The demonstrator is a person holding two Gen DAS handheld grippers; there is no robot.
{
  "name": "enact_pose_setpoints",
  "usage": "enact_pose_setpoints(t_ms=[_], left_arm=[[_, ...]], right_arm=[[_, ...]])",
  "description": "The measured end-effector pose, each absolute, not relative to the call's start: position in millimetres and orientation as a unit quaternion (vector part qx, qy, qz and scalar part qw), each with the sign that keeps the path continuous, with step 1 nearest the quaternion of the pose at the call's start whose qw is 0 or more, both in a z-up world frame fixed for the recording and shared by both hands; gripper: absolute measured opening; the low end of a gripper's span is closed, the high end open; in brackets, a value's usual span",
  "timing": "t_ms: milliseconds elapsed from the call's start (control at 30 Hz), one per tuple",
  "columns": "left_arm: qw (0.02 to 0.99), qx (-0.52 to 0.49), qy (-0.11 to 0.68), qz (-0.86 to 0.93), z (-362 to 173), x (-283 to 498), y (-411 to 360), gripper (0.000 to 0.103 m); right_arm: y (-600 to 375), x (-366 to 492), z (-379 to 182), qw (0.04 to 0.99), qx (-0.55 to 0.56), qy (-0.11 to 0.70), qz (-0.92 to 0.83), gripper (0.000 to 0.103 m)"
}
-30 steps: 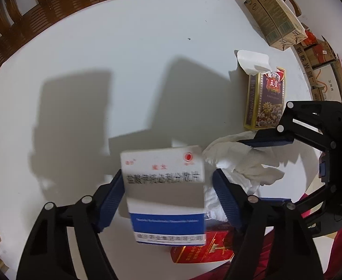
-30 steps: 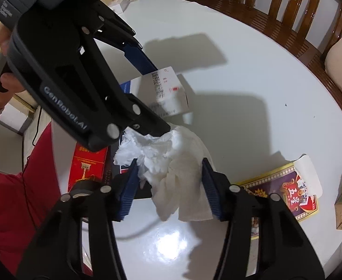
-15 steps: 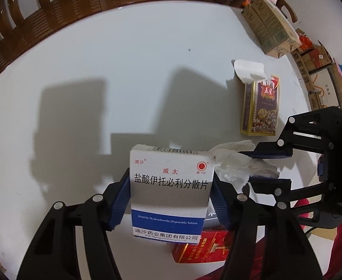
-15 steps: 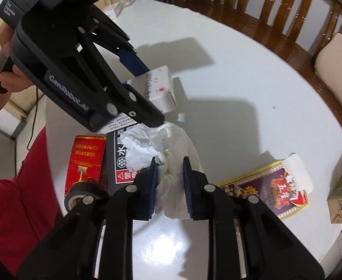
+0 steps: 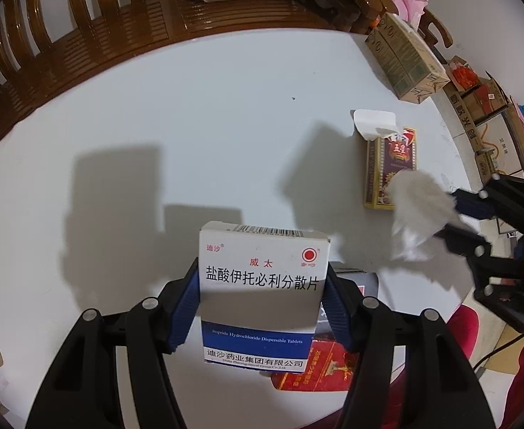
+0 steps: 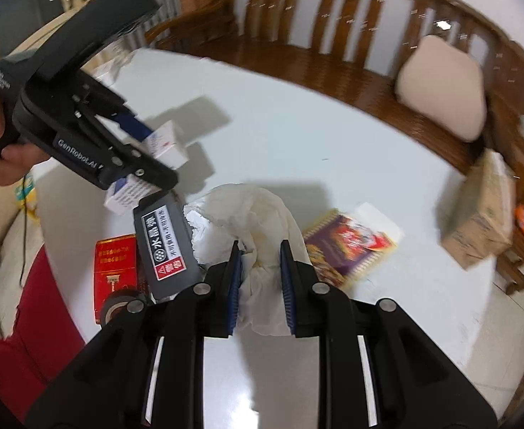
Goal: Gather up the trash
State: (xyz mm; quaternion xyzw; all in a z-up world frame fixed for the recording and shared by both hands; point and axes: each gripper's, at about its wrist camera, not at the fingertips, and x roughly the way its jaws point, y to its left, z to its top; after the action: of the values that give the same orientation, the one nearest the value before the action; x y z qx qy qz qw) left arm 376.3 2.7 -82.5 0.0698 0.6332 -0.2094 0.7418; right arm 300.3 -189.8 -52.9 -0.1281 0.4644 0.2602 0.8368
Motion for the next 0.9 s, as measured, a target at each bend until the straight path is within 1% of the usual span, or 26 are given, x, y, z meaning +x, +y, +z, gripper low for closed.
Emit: enact_pose_setpoints(t_ms=[200,367,600,900], left_arm=[[0.759,0.076,0.61,-0.215,-56,356,6,0.06],[0.776,0.087,0.586,-0.217,-32,328,4,0.06],[0.798,0.103,0.55,-0.223,4,269,7,0.06],[0.81,0.126,0.523,-0.233,26,192,10,0.06]], right_arm=[[-211,281,-22,0.859,-0.099,0.45,0.224,0.021],[-209,254,6,0.871,-0.085,0.435,0.211,0.021],[-199,202,44,0.89,-0.079,0.403,0.198,0.021],[-187,128,72,0.903,-0.084,0.378,0.187,0.021]])
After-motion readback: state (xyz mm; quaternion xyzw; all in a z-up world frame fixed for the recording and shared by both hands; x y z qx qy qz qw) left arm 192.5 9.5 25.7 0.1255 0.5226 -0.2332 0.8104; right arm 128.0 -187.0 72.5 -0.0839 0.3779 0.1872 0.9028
